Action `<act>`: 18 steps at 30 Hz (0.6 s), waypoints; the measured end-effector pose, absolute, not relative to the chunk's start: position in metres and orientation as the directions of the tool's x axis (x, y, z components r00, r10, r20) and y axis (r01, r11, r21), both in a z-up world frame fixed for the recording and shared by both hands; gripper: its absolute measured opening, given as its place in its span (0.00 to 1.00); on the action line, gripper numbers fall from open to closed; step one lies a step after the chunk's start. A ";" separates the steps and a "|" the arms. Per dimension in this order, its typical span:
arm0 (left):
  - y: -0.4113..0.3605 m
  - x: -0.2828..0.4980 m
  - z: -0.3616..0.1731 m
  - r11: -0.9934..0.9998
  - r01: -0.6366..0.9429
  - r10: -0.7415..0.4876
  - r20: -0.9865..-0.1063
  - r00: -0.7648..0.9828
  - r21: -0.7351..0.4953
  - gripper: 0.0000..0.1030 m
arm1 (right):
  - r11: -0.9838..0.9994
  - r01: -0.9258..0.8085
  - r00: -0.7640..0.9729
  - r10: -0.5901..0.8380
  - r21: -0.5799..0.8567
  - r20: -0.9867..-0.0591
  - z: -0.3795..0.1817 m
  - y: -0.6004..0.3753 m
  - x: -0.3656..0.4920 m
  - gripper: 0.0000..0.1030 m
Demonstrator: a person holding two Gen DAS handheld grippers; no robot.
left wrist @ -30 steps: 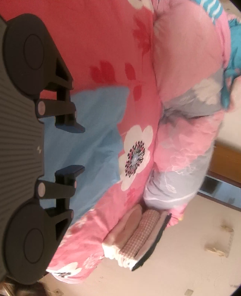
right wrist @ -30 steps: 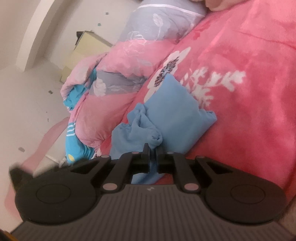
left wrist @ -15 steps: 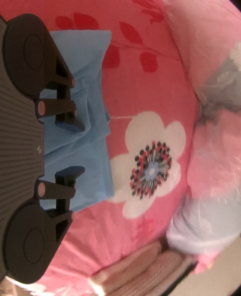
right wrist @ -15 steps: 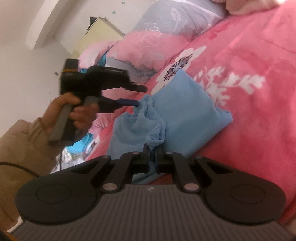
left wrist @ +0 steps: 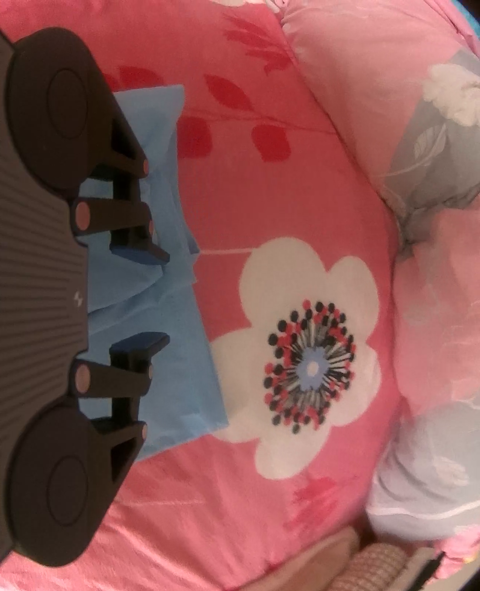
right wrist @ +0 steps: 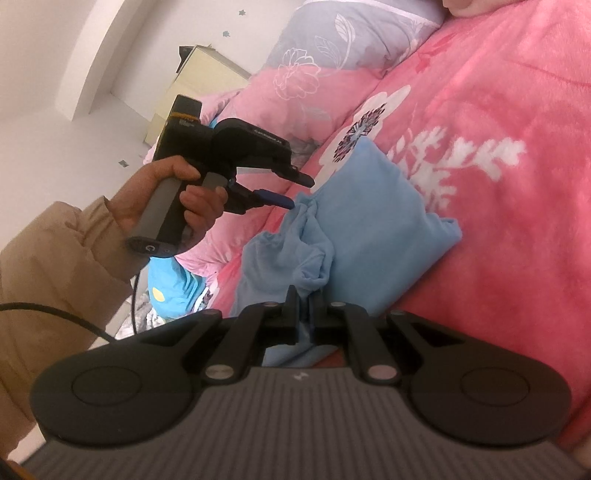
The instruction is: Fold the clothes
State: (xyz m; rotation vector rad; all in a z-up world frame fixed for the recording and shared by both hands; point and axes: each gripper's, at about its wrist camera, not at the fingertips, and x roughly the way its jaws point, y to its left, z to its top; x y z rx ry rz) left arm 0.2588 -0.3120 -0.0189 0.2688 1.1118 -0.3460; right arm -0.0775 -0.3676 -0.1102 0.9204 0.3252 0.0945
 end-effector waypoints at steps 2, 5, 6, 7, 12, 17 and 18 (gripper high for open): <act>-0.314 0.261 -0.028 0.923 0.383 -0.112 -0.918 0.380 0.046 0.41 | 0.604 0.055 0.947 0.220 0.795 -0.233 -0.110 -0.367 -0.078 0.03; -0.313 0.264 -0.037 0.935 0.353 -0.103 -0.923 0.370 0.037 0.40 | 0.601 0.052 0.949 0.220 0.798 -0.227 -0.110 -0.368 -0.079 0.03; -0.313 0.264 -0.037 0.936 0.349 -0.102 -0.921 0.375 0.038 0.40 | 0.598 0.052 0.949 0.219 0.799 -0.226 -0.111 -0.368 -0.080 0.03; -0.313 0.264 -0.037 0.938 0.345 -0.102 -0.920 0.380 0.039 0.38 | 0.596 0.053 0.949 0.219 0.801 -0.225 -0.111 -0.369 -0.080 0.03; -0.312 0.263 -0.039 0.937 0.345 -0.094 -0.909 0.406 0.057 0.24 | 0.595 0.054 0.950 0.217 0.802 -0.224 -0.111 -0.368 -0.079 0.03; -0.305 0.264 -0.040 0.943 0.330 -0.102 -0.905 0.413 0.044 0.14 | 0.593 0.052 0.951 0.215 0.804 -0.220 -0.111 -0.369 -0.078 0.03; -0.304 0.263 -0.040 0.944 0.328 -0.104 -0.903 0.416 0.042 0.13 | 0.593 0.051 0.952 0.215 0.804 -0.219 -0.111 -0.370 -0.079 0.03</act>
